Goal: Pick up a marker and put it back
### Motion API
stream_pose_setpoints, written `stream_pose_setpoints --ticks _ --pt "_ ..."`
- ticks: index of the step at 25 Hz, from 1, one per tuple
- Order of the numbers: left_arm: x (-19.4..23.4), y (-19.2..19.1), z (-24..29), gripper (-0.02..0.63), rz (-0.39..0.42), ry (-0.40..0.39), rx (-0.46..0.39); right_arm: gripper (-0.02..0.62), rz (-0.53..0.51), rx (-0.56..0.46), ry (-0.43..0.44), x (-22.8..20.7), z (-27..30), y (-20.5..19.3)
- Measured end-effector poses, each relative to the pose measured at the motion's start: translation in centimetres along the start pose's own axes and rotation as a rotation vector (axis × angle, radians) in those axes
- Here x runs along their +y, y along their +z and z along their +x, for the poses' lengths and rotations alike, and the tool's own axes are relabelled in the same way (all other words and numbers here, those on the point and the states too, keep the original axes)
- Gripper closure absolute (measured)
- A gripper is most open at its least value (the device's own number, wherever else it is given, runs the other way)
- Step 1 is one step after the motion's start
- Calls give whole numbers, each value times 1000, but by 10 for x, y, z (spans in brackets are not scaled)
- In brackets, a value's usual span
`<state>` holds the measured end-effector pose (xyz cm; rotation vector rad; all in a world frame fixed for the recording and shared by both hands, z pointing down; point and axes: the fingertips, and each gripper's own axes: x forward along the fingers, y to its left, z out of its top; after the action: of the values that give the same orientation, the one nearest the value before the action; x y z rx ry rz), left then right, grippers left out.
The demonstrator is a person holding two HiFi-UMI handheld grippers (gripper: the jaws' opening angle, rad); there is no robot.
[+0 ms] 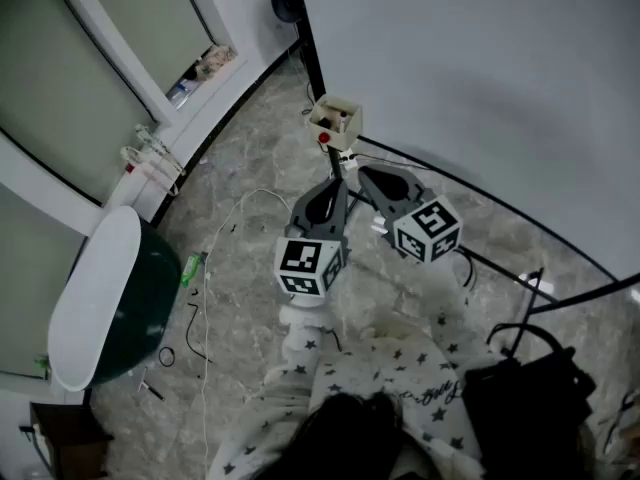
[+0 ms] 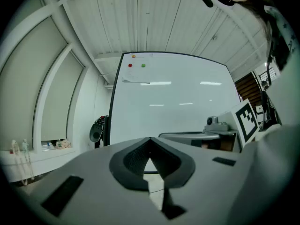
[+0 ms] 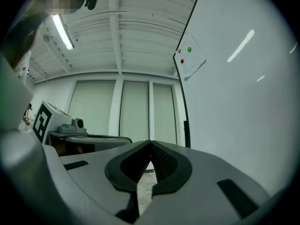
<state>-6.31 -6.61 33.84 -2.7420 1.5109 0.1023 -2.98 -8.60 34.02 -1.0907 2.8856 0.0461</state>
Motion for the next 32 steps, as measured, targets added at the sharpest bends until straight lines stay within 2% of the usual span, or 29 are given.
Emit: stream_pose_setpoints --ticks 5,11,16,17,18,19,20,27,32 --pt "12 3 -3 604 -7 13 -14 589 -24 -1 -14 -4 8 -2" --pt "63 -13 73 604 6 54 8 589 -43 4 7 -76 71 -27" --pt "91 -13 105 604 -3 84 -7 588 -120 21 21 -100 104 -37" --pt "96 -17 109 604 -6 90 -3 588 -116 25 22 -104 109 -43" --pt "101 -21 113 604 -10 95 3 539 -93 26 23 -109 114 -48" --pt "105 -26 117 604 -13 101 8 462 -57 22 23 -114 118 -53" --pt "109 -30 120 604 -17 106 13 451 -27 19 22 -120 123 -58" --pt "126 -76 135 604 -23 95 36 451 24 27 12 -138 144 -110" --pt "139 -95 143 604 -40 78 42 451 38 31 -12 -145 161 -128"
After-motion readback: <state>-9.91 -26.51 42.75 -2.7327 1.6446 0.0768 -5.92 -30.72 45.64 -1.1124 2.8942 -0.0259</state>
